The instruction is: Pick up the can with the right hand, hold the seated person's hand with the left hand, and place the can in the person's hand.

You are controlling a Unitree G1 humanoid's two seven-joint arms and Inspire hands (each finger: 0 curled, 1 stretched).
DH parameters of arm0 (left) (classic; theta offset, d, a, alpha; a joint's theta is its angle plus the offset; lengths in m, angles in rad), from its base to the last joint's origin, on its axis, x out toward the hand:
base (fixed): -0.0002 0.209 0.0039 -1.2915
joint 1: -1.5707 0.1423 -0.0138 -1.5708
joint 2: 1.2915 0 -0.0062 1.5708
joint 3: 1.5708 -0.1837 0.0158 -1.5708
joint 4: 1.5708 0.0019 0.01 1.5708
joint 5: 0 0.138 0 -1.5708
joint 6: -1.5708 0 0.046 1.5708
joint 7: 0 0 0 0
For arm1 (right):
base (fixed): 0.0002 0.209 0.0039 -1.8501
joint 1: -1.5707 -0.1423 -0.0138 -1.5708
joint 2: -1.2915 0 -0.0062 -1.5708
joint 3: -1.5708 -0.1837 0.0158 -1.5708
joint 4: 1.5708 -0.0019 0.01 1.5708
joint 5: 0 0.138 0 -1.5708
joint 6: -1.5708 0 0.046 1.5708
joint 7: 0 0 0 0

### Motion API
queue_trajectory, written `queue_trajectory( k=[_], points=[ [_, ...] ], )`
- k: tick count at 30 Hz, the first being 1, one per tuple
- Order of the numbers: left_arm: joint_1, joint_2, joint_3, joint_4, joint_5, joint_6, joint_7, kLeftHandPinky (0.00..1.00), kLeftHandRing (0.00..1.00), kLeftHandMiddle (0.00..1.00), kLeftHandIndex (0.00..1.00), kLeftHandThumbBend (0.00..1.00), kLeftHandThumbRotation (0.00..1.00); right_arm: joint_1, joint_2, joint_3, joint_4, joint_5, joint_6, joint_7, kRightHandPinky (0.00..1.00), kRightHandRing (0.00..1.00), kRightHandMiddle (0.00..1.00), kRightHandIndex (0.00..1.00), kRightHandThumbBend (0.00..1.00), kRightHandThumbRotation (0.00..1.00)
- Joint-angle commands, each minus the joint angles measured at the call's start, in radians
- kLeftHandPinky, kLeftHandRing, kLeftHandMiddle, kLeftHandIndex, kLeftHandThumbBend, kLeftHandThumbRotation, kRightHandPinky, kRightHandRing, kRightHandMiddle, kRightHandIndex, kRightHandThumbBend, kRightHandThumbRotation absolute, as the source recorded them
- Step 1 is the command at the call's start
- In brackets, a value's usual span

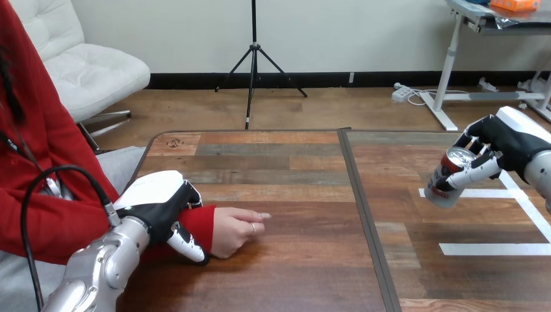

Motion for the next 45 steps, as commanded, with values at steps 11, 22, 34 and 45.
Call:
queue_trajectory(
  k=[11,22,34,45],
  points=[
    [-0.041,-0.021,0.02,-0.046,-0.04,-0.037,0.058,0.21,0.27,0.36,0.36,0.69,0.0,-0.106,0.029,-0.052,-0.057,0.043,-0.045,-0.031,0.33,0.36,0.42,0.46,0.75,0.0],
    [-0.026,-0.014,0.043,-0.11,-0.067,-0.062,0.082,0.22,0.28,0.36,0.36,0.7,0.0,-0.123,0.044,-0.057,-0.064,0.044,-0.036,-0.023,0.33,0.37,0.44,0.47,0.75,0.0],
    [-0.02,-0.019,0.069,-0.197,-0.099,-0.058,0.083,0.22,0.28,0.36,0.35,0.71,0.0,-0.142,0.066,-0.059,-0.09,0.045,-0.024,-0.023,0.35,0.39,0.45,0.48,0.74,0.0],
    [-0.036,-0.036,0.088,-0.247,-0.116,-0.07,0.102,0.22,0.28,0.36,0.36,0.72,0.0,-0.16,0.088,-0.059,-0.108,0.046,-0.037,-0.014,0.36,0.39,0.45,0.48,0.73,0.0]
  ],
)
